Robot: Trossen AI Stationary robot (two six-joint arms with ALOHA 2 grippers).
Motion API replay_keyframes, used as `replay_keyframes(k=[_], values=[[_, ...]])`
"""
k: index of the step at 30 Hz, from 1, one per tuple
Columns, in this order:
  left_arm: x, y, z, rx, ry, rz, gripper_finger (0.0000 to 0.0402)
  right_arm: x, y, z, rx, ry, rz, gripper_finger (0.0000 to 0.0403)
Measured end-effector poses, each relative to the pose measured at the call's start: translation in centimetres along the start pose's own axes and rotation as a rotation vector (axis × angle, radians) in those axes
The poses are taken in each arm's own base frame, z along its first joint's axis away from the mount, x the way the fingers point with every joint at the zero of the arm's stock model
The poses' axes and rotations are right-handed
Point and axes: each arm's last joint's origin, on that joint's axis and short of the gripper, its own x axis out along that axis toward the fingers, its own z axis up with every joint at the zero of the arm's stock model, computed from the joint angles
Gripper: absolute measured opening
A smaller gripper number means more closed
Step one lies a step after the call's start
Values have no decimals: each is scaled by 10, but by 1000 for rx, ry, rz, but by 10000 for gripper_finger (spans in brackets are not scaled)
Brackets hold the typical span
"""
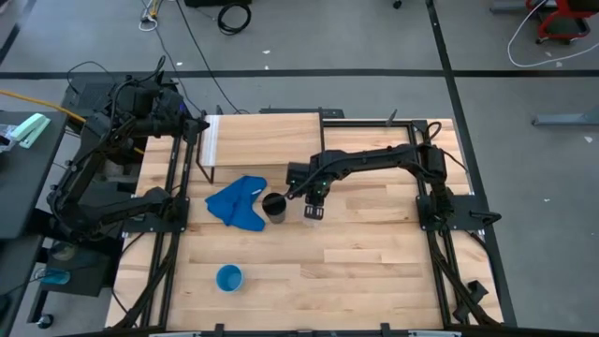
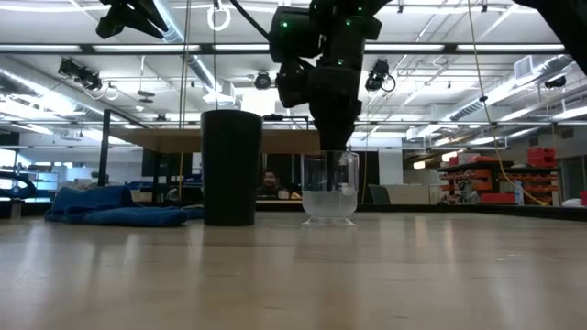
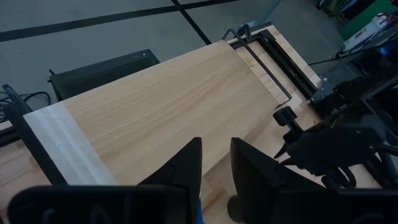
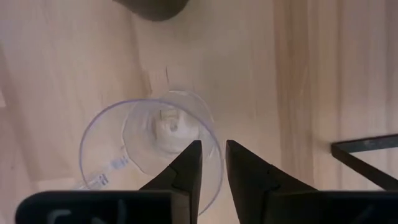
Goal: Stack small to large cups/mugs on shelf
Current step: Put the transparent mug on the shelf
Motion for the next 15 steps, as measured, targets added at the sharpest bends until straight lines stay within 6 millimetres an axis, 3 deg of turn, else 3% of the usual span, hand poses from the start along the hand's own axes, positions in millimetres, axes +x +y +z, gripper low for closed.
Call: replay_keyframes(k=[8, 15], values=[[0, 0, 0, 0, 0, 0, 89, 0, 0, 0, 33, 1, 0, 61], [0, 0, 0, 0, 0, 0, 85, 0, 5, 0, 64, 0, -2, 14]])
